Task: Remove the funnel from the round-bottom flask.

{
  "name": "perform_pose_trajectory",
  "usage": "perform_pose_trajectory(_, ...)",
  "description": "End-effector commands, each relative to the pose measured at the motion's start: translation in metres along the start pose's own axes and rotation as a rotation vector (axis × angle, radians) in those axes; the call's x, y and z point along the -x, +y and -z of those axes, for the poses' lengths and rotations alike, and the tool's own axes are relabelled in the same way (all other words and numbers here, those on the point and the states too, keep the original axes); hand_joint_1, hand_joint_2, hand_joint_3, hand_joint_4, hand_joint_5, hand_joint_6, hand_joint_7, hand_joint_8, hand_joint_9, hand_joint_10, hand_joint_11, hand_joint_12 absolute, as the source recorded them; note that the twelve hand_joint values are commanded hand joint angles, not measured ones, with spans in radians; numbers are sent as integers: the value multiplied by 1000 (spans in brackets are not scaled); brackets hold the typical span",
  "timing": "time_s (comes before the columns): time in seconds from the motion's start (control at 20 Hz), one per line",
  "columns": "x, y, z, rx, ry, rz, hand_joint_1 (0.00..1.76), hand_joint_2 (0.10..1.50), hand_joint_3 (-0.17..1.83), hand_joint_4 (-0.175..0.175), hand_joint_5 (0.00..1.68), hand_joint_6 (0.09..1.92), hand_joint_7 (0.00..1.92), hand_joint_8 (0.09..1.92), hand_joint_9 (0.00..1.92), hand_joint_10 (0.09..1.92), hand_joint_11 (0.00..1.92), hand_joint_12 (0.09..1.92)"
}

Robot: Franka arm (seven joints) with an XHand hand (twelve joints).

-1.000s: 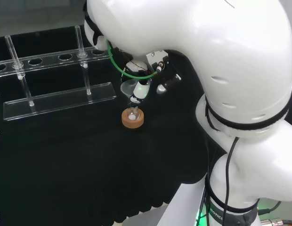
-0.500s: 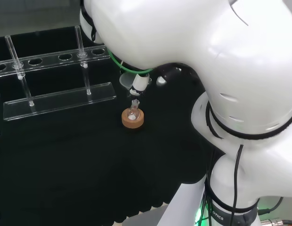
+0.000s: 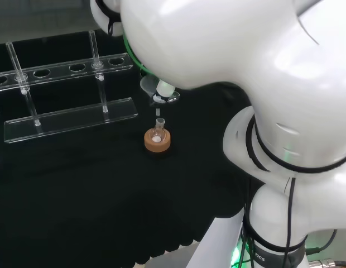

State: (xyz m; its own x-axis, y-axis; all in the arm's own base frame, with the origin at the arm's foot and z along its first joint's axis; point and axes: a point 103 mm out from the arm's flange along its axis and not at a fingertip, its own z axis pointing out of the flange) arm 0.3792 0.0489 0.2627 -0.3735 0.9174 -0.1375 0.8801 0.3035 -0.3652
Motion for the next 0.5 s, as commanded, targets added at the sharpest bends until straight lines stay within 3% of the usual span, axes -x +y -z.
perform_pose_trajectory(0.05,-4,-26,43,49,-17,28,881,632,613,15,686,490,681,592,1078,306,791,1153)
perform_pose_trajectory(0.5,13,-24,67,32,-10,-40,878,632,611,21,713,515,680,594,1080,303,797,1148)
